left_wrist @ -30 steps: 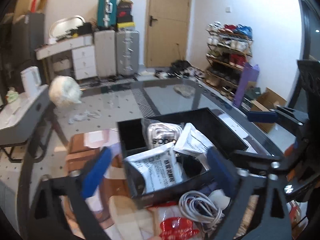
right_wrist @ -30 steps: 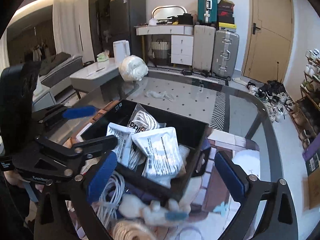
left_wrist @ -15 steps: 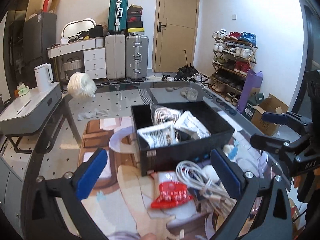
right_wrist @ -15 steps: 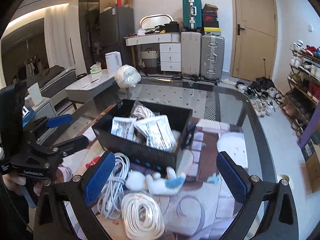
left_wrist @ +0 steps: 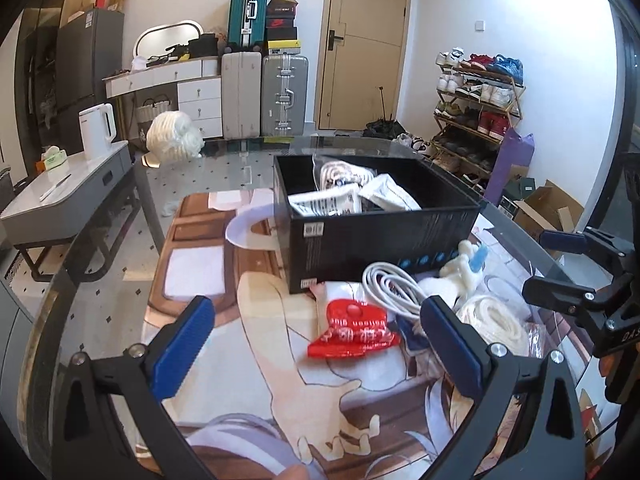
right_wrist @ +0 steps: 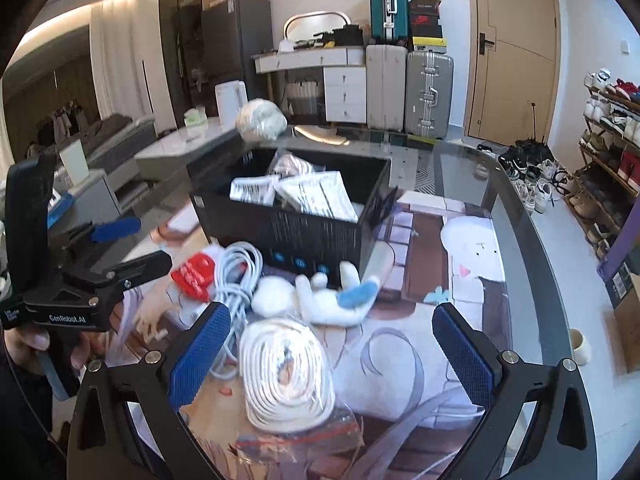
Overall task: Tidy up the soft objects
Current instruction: 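Withdraw both grippers from the box toward the remaining pile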
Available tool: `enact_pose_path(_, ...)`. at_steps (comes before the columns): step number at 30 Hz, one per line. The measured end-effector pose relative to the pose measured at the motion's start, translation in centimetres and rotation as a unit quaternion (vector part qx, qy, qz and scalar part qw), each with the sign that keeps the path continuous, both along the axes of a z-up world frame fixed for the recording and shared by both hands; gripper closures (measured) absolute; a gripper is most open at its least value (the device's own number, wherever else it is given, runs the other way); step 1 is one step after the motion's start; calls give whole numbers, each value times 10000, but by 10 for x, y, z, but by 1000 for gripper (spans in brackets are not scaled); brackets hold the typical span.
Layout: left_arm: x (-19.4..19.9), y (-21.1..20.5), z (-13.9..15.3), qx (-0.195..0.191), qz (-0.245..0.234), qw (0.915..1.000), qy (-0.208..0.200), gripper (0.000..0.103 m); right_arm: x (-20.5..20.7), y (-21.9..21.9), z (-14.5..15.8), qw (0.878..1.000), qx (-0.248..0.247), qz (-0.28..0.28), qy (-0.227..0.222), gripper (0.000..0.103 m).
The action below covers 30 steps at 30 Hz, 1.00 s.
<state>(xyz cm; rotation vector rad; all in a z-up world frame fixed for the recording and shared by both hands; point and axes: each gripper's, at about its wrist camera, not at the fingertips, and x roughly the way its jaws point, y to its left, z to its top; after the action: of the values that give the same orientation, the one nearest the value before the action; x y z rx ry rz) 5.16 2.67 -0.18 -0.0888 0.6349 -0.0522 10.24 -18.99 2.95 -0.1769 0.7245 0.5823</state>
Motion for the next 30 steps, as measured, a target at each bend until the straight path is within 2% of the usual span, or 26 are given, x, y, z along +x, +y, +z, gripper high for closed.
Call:
enact_pose_path(5, -2, -4, -7, 61, -72, 9999, 65, 0, -2, 4, -12, 9996, -192, 166, 125, 0)
enact_pose_path(8, -2, -5, -8, 81, -82, 9999, 106, 0, 1, 3, -18, 9994, -145, 189, 266, 0)
enact_pose_path(15, -2, -4, -11, -55, -220, 9996, 142, 0, -2, 11, -33, 9975, -348, 386, 470, 0)
enact_pose_path(21, -1, 2, -12, -241, -142, 9994, 208, 0, -3, 14, -39, 9965, -423, 472, 550, 0)
enact_pose_path(30, -1, -7, -14, -14, -234, 9995, 217, 0, -3, 18, -54, 9936, -680, 548, 717, 0)
